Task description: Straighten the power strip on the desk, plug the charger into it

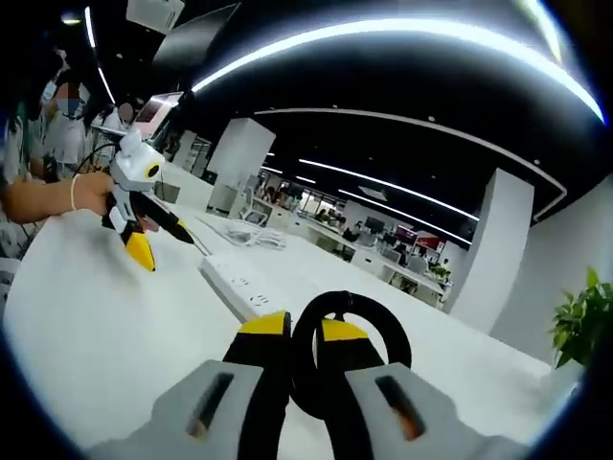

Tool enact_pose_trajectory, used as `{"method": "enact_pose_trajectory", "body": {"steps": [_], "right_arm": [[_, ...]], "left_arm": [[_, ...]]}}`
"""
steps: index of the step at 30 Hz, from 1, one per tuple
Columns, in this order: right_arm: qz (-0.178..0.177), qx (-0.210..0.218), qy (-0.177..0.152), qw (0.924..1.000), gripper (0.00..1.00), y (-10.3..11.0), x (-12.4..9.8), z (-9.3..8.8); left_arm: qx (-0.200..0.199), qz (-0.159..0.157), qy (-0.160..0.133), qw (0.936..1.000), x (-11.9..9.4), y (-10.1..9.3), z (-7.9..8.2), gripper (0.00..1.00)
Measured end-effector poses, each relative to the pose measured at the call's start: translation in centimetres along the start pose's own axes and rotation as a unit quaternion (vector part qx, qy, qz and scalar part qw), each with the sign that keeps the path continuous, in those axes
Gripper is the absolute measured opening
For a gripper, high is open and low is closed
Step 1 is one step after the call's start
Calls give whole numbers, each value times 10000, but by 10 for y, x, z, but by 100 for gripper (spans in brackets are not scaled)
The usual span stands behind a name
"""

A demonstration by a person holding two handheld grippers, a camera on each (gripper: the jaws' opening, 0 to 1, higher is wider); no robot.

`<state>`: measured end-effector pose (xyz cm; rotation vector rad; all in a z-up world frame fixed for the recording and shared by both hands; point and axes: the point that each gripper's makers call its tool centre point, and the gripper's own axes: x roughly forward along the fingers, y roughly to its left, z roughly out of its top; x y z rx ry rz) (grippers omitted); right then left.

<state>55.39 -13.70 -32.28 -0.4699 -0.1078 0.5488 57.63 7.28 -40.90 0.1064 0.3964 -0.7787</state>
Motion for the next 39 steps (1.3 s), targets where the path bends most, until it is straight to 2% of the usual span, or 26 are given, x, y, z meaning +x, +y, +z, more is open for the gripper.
{"method": "enact_pose_trajectory", "body": {"steps": [7, 13, 30, 39], "right_arm": [[-37, -115, -327, 9994, 9, 6, 0, 24], [61, -86, -392, 9992, 9, 12, 2, 33], [340, 402, -689, 9962, 9, 15, 12, 56], [447, 758, -931, 9918, 9, 14, 19, 72]], "left_arm": [[-2, -34, -8, 10000, 1, 1, 1, 90], [-3, -93, -79, 9999, 1, -2, 3, 90], [-3, -58, -96, 9999, 2, -1, 4, 90], [265, 33, -23, 9996, 3, -3, 3, 91]]}}
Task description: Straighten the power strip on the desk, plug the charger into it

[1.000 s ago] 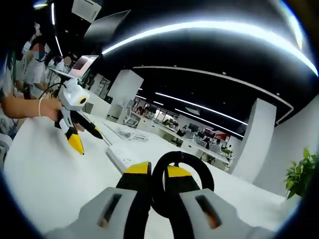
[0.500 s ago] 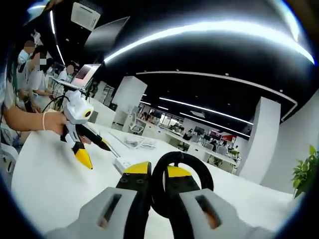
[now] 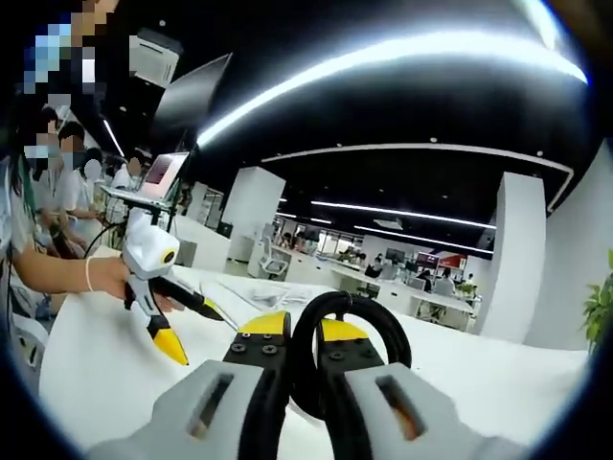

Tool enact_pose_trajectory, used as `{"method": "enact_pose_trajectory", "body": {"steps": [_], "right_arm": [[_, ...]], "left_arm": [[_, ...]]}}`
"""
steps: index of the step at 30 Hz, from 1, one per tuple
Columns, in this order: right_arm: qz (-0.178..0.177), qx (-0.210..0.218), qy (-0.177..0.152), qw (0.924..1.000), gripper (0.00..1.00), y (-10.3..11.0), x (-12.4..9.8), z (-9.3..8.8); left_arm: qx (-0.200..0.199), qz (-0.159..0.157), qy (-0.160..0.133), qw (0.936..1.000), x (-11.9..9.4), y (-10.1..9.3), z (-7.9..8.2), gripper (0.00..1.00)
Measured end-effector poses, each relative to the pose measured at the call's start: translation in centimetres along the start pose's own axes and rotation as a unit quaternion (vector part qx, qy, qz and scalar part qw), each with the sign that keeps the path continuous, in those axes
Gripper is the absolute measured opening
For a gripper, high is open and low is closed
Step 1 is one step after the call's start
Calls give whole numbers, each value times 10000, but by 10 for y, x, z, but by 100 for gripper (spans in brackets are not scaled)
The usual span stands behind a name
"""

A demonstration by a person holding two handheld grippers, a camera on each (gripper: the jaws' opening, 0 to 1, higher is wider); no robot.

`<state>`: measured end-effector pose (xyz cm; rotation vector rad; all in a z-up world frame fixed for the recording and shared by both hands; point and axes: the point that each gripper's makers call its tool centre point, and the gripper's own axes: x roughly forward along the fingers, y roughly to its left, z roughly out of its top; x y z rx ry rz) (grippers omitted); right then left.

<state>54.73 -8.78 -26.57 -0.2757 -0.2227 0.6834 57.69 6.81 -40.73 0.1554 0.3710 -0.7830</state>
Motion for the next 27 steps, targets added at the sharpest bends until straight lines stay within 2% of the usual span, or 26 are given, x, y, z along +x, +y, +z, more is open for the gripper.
{"method": "enact_pose_trajectory", "body": {"steps": [3, 13, 17, 22, 27], "right_arm": [[36, 97, -22, 9999, 9, 0, 3, 1], [187, 273, 10, 9995, 9, 1, 13, -1], [223, 459, -2, 9987, 9, 1, 17, -3], [251, 622, 3, 9977, 9, 2, 19, -9], [304, 713, 14, 9970, 9, 6, 16, -11]], "left_arm": [[67, 20, -5, 10000, 0, 0, 0, 91], [-59, -14, -183, 9998, -2, 1, 7, 91], [34, -23, -330, 9994, -5, -1, 13, 92], [-26, -204, -665, 9976, -8, -8, 27, 92], [13, -151, -865, 9961, -10, -8, 34, 94]]}}
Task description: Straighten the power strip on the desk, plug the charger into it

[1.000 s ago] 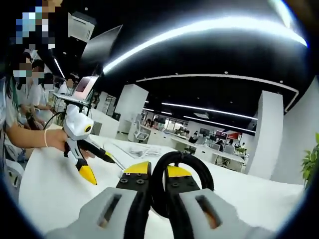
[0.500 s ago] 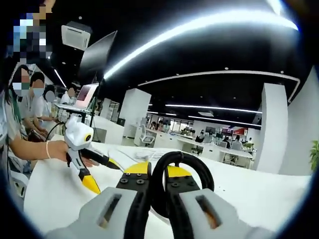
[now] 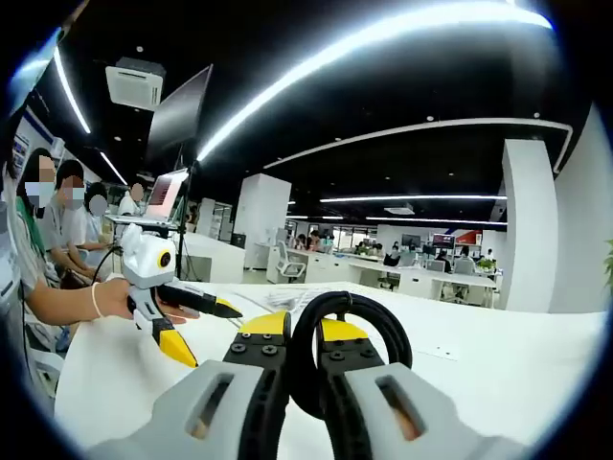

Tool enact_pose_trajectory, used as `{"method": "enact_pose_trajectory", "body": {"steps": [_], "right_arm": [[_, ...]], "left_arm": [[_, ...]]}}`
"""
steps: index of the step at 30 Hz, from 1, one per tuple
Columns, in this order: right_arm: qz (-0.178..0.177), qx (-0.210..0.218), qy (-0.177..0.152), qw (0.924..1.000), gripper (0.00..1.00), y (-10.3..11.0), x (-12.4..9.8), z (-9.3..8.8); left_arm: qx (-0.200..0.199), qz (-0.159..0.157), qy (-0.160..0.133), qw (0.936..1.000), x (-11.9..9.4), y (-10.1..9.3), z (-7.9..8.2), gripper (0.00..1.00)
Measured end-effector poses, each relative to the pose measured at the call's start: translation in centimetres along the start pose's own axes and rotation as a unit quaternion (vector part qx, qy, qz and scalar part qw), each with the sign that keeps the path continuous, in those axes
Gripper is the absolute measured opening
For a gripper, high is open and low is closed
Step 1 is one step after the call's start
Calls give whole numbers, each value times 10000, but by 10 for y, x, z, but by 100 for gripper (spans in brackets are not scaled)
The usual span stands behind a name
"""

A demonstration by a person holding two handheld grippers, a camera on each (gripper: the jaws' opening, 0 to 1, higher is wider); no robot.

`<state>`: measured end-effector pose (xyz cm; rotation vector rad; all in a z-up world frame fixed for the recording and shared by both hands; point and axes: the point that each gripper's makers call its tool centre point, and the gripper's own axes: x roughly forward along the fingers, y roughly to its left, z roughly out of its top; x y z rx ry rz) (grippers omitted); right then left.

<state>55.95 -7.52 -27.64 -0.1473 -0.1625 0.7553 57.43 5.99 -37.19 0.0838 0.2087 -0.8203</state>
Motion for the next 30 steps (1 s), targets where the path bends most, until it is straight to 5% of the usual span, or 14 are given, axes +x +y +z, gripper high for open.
{"method": "enact_pose_trajectory", "body": {"steps": [7, 17, 30], "right_arm": [[50, 60, -40, 10000, 9, 4, -6, 1], [98, 179, -143, 9997, 9, 14, -12, 10], [69, 27, -220, 9997, 9, 18, -18, 18]], "left_arm": [[195, -106, -366, 9991, 1, -8, 14, 96], [1306, 12, -765, 9885, 10, -34, 31, 99], [1189, 179, -892, 9887, 18, -39, 32, 99]]}}
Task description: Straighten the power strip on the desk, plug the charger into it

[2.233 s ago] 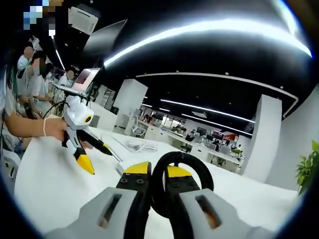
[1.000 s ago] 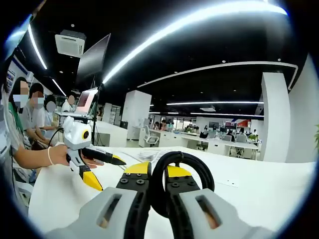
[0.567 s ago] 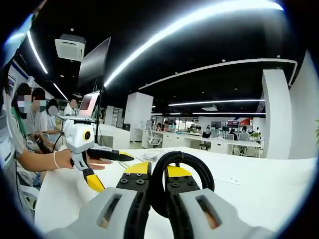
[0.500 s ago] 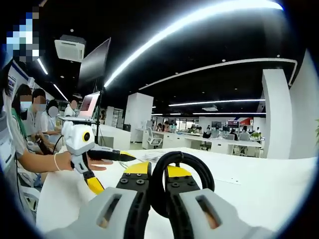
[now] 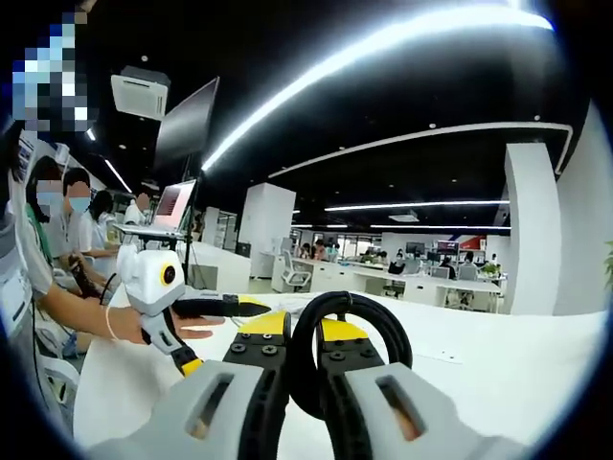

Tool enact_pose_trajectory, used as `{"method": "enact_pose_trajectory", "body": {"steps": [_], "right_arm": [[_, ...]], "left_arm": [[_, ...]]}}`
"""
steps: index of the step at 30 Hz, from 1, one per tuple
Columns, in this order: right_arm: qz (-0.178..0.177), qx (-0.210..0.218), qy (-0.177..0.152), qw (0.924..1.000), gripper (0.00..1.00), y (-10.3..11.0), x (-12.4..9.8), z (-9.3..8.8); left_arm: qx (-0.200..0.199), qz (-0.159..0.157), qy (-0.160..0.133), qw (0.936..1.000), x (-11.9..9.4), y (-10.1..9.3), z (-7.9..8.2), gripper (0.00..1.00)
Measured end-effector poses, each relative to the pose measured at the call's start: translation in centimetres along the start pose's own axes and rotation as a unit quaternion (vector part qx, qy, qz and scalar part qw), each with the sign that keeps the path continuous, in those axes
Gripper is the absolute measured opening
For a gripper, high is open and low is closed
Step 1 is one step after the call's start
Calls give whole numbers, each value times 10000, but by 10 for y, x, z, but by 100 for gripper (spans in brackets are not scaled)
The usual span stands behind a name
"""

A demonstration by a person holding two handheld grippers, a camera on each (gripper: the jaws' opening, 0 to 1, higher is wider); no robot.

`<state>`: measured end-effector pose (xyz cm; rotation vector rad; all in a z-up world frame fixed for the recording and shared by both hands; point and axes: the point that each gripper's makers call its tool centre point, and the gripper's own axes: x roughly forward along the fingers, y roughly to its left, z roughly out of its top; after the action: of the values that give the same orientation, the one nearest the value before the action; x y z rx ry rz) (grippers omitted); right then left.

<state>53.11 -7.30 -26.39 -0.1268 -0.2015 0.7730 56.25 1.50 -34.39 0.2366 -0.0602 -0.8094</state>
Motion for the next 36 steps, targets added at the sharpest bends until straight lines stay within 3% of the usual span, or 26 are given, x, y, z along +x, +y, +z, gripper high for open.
{"method": "enact_pose_trajectory", "body": {"steps": [10, 26, 36], "right_arm": [[21, 148, -63, 9999, 9, -4, -1, 1], [73, 477, -58, 9988, 9, -5, 1, -4], [124, 493, -91, 9987, 9, -2, 1, -2]], "left_arm": [[-215, 120, -196, 9995, 12, 1, 7, 95], [-490, 363, -133, 9980, 36, 2, 3, 92], [-441, 183, -171, 9987, 51, -11, 9, 91]]}}
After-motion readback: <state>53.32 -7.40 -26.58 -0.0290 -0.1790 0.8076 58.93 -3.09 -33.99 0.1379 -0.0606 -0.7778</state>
